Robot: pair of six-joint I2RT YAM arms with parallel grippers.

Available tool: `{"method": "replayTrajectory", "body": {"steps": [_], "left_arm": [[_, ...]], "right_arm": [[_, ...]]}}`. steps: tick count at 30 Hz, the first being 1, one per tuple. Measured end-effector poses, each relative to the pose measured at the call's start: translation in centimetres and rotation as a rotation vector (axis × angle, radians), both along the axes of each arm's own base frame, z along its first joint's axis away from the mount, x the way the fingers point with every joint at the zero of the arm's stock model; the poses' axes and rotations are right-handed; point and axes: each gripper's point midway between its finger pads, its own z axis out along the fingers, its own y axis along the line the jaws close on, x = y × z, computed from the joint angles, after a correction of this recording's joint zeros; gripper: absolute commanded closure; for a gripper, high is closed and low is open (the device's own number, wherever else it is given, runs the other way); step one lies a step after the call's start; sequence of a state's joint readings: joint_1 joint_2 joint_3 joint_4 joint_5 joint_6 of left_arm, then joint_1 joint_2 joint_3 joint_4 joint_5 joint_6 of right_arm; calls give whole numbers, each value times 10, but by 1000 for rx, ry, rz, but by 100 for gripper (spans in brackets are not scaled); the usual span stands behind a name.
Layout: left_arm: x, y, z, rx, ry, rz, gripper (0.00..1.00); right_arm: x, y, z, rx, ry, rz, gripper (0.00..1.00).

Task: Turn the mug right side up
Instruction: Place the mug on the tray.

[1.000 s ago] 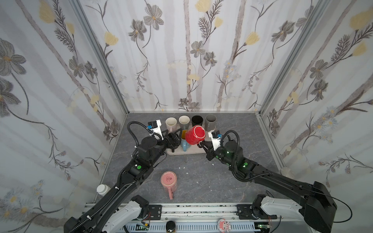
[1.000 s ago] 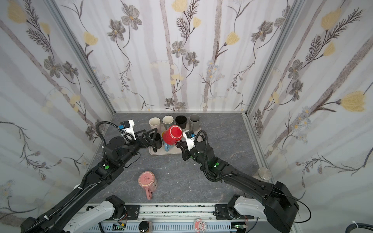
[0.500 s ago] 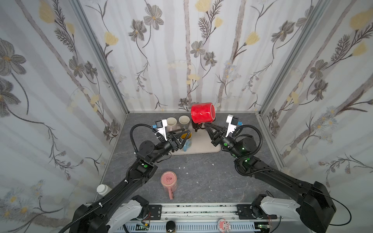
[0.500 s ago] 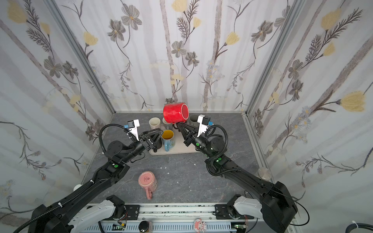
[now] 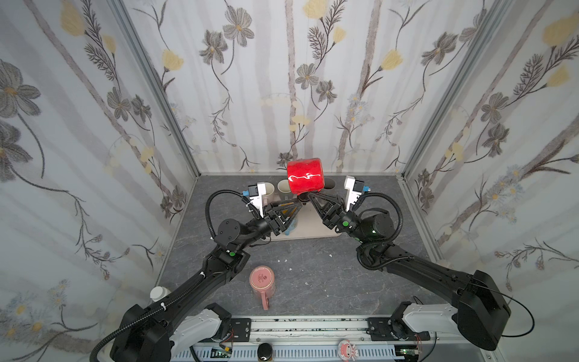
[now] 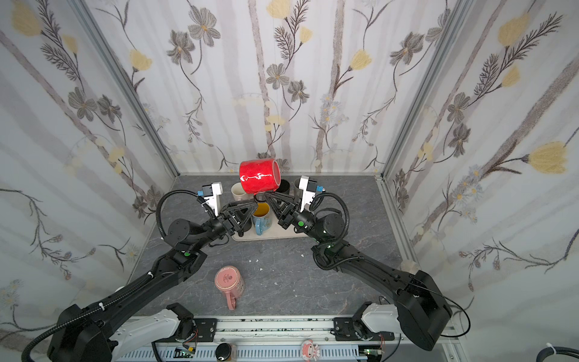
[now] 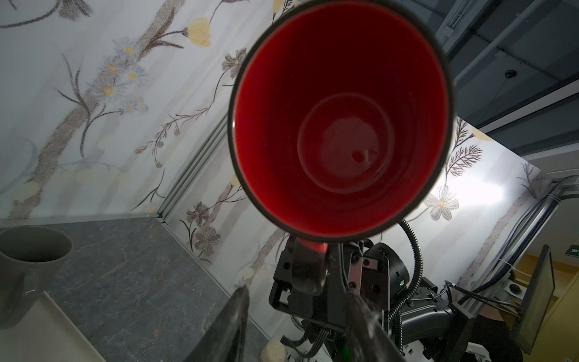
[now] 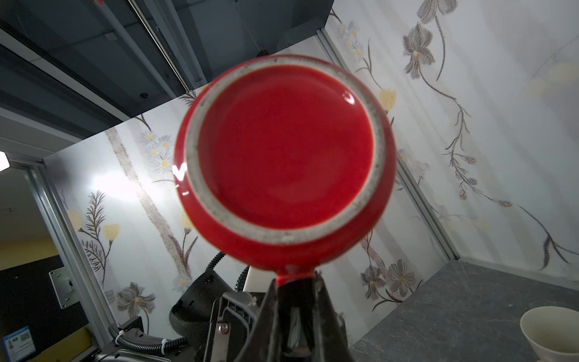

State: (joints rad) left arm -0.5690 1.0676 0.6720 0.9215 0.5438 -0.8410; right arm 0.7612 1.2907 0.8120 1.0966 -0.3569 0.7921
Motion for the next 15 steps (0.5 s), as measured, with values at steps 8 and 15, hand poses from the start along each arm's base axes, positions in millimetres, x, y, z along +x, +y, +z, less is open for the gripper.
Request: {"method": "replayTrajectory", "body": {"steps": [8,15], "left_arm": [[-2,-1,8,-13,-20,-9,71],[1,-3,6,-8,-11,-1,84]], "right_arm": [[1,4,-11,-1,35,19,100],[-2,3,-12,31,53,44,100]]}}
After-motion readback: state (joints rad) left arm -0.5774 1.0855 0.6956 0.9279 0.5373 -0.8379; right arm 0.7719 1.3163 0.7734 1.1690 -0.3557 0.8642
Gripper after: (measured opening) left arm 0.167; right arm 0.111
